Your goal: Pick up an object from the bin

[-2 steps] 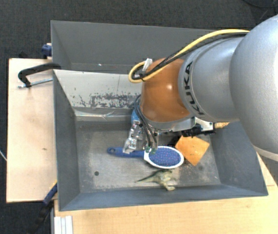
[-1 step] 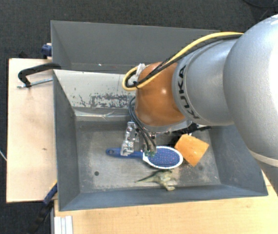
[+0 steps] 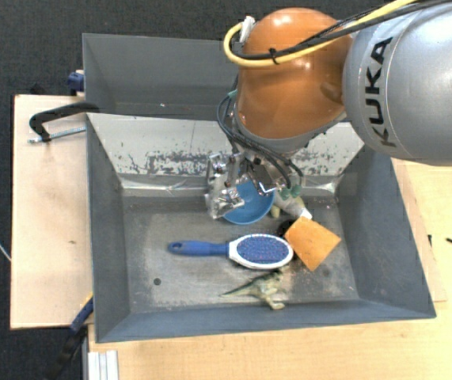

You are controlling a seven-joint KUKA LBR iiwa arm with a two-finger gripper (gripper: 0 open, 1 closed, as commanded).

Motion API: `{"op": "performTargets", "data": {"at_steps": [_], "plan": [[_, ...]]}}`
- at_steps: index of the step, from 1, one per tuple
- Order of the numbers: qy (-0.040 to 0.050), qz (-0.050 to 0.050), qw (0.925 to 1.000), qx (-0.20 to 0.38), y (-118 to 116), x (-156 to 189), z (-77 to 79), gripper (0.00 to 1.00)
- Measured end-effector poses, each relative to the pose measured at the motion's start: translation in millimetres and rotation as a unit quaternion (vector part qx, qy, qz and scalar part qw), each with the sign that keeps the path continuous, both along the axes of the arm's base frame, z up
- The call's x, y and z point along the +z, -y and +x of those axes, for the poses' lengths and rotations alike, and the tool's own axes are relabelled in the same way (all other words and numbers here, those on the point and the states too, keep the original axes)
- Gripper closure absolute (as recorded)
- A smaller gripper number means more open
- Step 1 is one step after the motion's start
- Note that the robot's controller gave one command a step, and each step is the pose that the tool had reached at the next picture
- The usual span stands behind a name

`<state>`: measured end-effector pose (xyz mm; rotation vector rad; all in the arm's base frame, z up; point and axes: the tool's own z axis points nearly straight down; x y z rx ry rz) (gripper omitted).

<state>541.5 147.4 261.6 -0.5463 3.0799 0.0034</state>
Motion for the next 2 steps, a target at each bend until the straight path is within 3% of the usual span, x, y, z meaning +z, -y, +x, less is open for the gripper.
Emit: {"op": "performTargets", "data": {"at_steps": [1,2], "plan": [[-0.0082,-0.001,0.9960,0.089,-10.0,-171.6,-7.5,1.00],[-0.0028,-0.005,0.9962,0.087,-4.4,-169.1,-4.0,0.00]]}}
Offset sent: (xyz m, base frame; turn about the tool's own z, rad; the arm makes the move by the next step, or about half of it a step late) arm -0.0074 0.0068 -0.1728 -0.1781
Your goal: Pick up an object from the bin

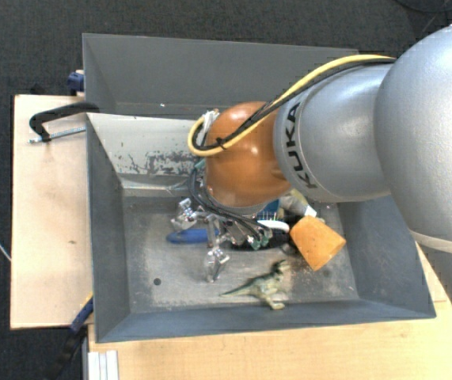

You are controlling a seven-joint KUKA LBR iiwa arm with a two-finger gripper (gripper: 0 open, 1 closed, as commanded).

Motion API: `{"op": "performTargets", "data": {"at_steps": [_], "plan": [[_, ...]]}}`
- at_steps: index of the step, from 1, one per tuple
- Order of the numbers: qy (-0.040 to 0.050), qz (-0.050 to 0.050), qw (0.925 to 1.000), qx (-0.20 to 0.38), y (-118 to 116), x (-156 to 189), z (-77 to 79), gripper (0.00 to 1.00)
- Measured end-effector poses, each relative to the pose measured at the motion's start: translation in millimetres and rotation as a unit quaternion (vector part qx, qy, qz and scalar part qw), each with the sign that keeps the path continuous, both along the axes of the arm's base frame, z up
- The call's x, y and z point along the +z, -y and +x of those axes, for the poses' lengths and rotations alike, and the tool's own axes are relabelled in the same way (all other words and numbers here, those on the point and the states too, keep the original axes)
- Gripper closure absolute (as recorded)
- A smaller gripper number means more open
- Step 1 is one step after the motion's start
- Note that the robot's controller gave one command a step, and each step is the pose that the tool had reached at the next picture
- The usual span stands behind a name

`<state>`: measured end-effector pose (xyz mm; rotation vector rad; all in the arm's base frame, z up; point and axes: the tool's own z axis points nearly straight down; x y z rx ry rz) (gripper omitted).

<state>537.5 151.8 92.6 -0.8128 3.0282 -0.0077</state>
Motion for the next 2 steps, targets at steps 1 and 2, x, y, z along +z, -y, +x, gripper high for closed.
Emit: {"op": "performTargets", "data": {"at_steps": [1,2], "plan": [[0.0017,0.007,1.0000,0.002,-7.3,0.1,-0.8,1.00],[0.0034,0.004,0.9997,0.024,-11.3,89.0,1.4,1.00]]}}
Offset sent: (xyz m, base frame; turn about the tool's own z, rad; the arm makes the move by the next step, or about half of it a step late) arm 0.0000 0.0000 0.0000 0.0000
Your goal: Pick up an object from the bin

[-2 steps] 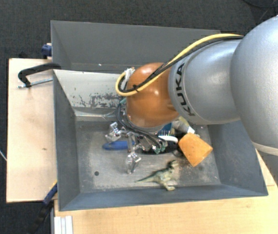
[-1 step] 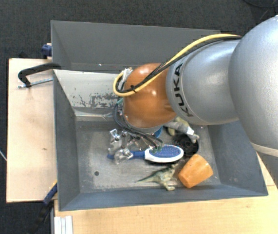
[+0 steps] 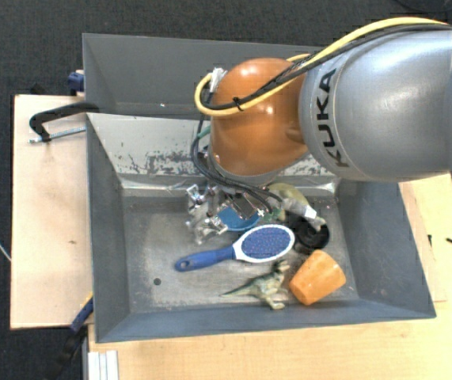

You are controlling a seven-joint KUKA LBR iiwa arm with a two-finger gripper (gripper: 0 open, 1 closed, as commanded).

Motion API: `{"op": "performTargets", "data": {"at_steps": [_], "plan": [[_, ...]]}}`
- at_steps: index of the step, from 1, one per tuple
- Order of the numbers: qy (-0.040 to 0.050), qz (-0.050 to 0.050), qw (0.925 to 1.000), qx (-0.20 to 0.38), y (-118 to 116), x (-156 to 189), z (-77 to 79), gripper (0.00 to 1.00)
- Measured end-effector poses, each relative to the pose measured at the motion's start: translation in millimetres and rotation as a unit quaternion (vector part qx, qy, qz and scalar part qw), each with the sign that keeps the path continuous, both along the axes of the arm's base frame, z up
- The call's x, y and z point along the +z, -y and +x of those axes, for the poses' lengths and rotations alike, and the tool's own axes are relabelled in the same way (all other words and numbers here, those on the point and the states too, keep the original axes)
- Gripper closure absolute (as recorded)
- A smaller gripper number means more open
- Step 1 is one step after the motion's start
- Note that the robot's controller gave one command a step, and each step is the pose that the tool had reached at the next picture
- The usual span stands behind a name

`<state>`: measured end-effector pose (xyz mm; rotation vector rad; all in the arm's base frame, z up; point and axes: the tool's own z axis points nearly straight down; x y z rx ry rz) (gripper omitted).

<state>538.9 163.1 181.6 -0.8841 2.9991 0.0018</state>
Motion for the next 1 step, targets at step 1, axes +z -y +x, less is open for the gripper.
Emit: {"op": "performTargets", "data": {"at_steps": [1], "plan": [[-0.0047,-0.001,1.0000,-0.001,1.0,-5.1,-1.7,0.00]]}}
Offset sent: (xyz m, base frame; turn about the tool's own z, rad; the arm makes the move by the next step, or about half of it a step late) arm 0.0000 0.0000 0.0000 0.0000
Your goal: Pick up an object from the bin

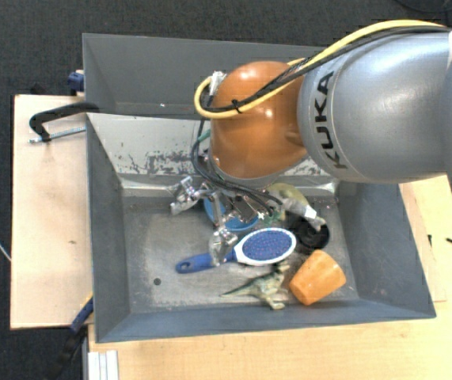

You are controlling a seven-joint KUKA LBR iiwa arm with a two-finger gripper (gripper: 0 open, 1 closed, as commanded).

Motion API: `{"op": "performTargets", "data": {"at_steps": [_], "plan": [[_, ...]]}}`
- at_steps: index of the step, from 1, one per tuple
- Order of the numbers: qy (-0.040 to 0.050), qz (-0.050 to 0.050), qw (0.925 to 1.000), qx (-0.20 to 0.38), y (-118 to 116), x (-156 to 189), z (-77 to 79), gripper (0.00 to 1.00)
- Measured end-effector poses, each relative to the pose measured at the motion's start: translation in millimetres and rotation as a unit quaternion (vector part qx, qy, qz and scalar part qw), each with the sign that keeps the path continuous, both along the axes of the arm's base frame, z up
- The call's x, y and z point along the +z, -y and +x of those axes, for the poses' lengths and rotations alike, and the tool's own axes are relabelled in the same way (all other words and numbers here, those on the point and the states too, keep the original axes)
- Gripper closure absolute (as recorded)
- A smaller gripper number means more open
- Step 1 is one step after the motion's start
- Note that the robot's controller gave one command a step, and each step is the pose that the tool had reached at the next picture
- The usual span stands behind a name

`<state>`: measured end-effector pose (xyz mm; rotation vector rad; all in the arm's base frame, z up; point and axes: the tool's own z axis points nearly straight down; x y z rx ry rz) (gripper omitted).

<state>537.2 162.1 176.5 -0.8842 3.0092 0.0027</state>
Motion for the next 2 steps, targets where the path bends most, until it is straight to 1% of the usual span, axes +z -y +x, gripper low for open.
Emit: {"op": "performTargets", "data": {"at_steps": [1,2], "plan": [[-0.0040,-0.002,0.9588,0.284,74.0,-90.3,19.1,0.00],[-0.0024,-0.001,0.9587,0.285,71.8,-88.7,19.5,1.00]]}}
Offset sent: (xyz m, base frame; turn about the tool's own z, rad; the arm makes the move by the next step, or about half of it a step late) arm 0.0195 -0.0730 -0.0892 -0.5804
